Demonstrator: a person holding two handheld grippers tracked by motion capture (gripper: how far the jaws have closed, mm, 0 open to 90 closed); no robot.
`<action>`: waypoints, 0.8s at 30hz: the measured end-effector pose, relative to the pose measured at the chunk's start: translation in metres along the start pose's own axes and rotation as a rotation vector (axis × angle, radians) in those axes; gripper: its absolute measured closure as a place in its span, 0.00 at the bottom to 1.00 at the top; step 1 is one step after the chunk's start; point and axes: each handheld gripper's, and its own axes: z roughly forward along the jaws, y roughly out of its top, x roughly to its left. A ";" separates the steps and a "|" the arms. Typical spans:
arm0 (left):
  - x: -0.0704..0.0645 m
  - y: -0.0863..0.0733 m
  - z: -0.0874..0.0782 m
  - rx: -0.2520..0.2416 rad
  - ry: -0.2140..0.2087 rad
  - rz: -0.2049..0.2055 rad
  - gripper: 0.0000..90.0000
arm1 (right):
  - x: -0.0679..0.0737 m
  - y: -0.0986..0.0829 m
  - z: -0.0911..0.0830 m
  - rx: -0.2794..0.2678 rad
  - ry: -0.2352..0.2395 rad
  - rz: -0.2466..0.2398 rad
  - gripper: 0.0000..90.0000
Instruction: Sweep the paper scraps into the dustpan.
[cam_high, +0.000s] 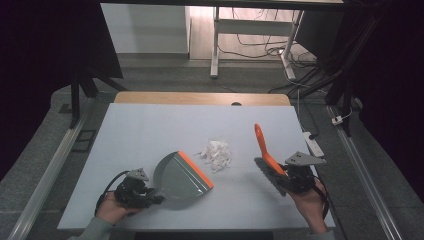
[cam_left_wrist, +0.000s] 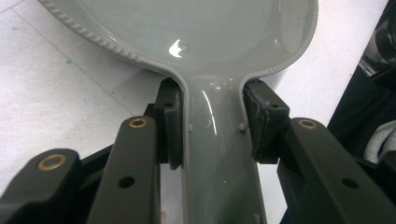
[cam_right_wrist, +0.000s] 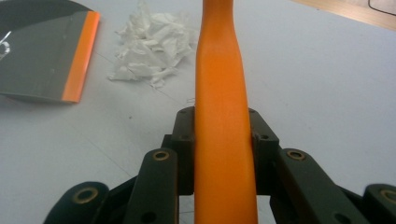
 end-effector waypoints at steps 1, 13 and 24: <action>0.000 0.000 0.000 0.004 -0.003 0.002 0.68 | 0.001 0.001 0.002 0.001 0.001 -0.002 0.77; 0.002 0.000 0.001 0.009 -0.026 0.009 0.68 | 0.008 0.036 0.047 -0.001 -0.006 0.018 0.77; 0.008 0.003 0.002 0.007 -0.046 0.005 0.68 | 0.000 0.065 0.095 -0.001 -0.039 0.084 0.77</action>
